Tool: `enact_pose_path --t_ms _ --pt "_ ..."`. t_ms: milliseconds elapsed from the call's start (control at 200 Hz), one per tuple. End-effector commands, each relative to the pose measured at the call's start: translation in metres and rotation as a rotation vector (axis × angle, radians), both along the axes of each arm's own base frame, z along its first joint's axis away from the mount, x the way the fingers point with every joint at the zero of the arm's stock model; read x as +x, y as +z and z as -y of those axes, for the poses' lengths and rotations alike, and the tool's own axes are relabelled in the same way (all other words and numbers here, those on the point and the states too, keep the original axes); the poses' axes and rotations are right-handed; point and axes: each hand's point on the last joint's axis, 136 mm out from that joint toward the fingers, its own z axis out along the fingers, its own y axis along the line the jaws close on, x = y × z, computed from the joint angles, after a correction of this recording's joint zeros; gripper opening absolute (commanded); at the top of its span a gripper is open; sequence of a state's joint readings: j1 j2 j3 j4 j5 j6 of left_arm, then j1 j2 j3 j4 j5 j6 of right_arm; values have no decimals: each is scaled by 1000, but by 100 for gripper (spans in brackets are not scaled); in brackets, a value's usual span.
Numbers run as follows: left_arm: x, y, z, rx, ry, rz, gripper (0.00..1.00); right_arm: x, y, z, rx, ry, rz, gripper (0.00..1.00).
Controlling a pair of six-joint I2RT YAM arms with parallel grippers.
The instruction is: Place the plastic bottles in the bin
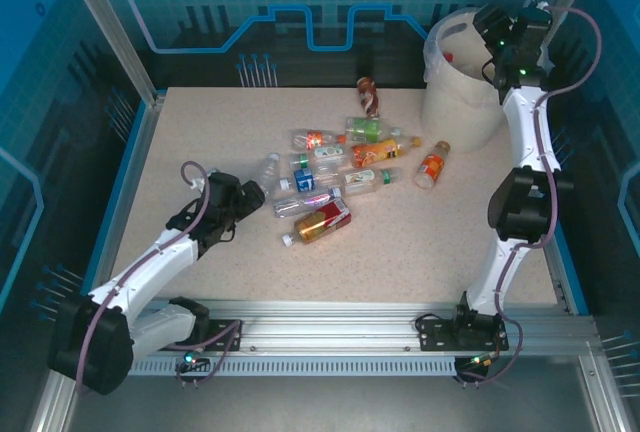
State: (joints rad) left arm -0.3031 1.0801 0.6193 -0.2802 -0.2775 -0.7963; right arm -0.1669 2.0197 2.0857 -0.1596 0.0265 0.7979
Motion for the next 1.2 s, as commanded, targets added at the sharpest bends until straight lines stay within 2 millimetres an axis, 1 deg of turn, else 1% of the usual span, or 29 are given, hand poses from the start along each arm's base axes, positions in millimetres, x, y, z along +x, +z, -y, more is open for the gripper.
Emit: enact_pose_path --t_ms 0,190,345,435,460,505,540,625,685,740,830,860,875,985,1000,1020,1090,1191 --pt "3 5 3 -47 0 -7 99 -4 3 -5 -55 8 -26 78" --pt "5 3 6 -77 -27 -30 99 -14 21 -19 -74 55 -5 81" --pt "10 4 13 -91 -83 -32 99 -31 41 -35 -127 111 7 86" --pt "16 8 18 -58 -147 -27 99 -45 51 -44 -161 141 10 90" --pt "18 9 18 -40 -167 -29 99 -49 50 -47 -167 150 5 92" --pt "21 10 18 -2 -200 -42 99 -58 53 -51 -179 167 4 95" --pt "23 10 17 34 -224 -61 99 -65 56 -55 -190 184 8 100" --pt "27 4 16 99 -278 -127 99 -83 57 -69 -217 244 17 100" --pt "31 0 20 110 -330 -157 99 -97 58 -80 -234 292 22 100" --pt "35 -5 29 95 -384 -183 99 -110 55 -91 -240 343 19 100" --pt "41 -12 38 75 -438 -228 99 -133 43 -105 -235 406 -11 100" --pt "43 -15 40 73 -446 -243 99 -139 37 -110 -228 426 -23 100" --pt "44 -16 40 72 -448 -249 99 -144 37 -112 -226 436 -21 100" --pt "53 -27 42 82 -456 -289 99 -176 18 -138 -205 549 -44 100" --pt "54 -29 42 83 -458 -294 99 -180 11 -142 -201 565 -56 100" --pt "55 -31 42 82 -458 -301 99 -187 9 -147 -200 581 -56 100" --pt "59 -36 43 69 -462 -329 98 -206 -11 -163 -193 636 -84 100" --pt "62 -42 49 1 -478 -350 95 -229 -37 -178 -184 664 -105 100"
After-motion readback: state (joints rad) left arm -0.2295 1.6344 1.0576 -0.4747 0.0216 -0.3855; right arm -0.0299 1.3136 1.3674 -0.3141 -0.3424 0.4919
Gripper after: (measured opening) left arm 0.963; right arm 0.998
